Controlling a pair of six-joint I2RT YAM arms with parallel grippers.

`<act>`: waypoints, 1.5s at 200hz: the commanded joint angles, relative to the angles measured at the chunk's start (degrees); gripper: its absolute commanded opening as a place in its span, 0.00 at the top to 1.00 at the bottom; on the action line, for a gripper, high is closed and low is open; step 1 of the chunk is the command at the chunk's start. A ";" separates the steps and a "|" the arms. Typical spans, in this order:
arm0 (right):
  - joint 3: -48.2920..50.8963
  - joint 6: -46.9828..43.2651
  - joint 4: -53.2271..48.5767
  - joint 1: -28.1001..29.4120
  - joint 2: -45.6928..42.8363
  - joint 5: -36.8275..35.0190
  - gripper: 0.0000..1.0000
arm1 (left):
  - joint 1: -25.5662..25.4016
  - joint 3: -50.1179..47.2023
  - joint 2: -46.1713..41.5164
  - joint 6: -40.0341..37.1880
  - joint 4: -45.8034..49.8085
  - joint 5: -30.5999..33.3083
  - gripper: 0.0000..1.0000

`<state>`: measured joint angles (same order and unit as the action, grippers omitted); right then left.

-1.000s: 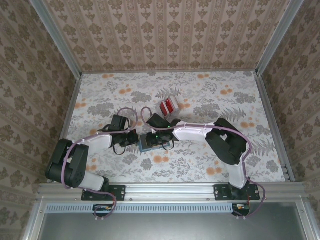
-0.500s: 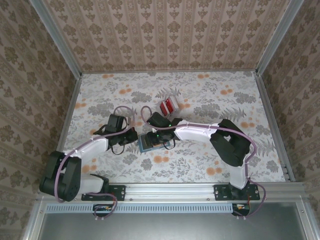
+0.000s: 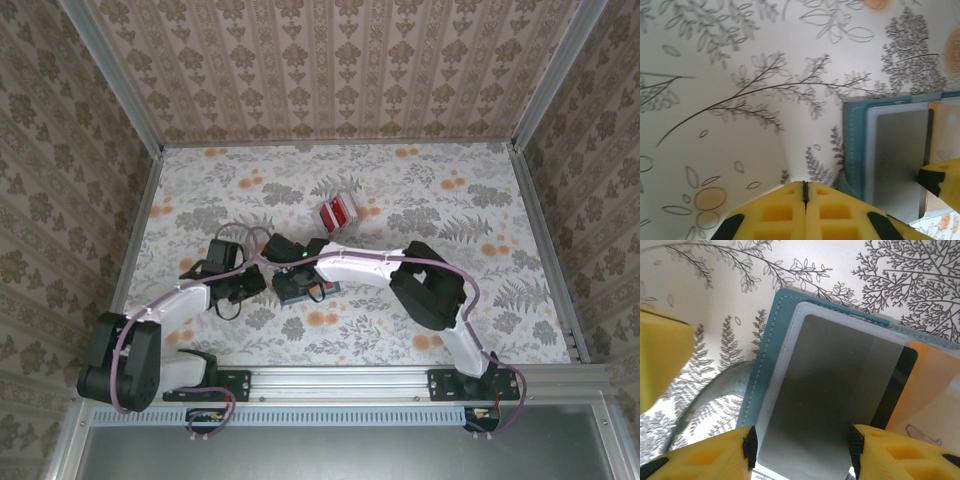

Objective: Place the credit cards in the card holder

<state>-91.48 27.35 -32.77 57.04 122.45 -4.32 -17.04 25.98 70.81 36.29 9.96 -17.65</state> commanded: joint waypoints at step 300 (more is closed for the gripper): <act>10.10 2.59 10.21 -2.51 -6.17 -0.16 0.87 | -0.89 -1.98 0.98 5.09 -8.30 -6.82 0.67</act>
<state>-83.11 28.84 -24.95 55.64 118.37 -8.97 -16.95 23.64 70.72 39.90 3.07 -23.33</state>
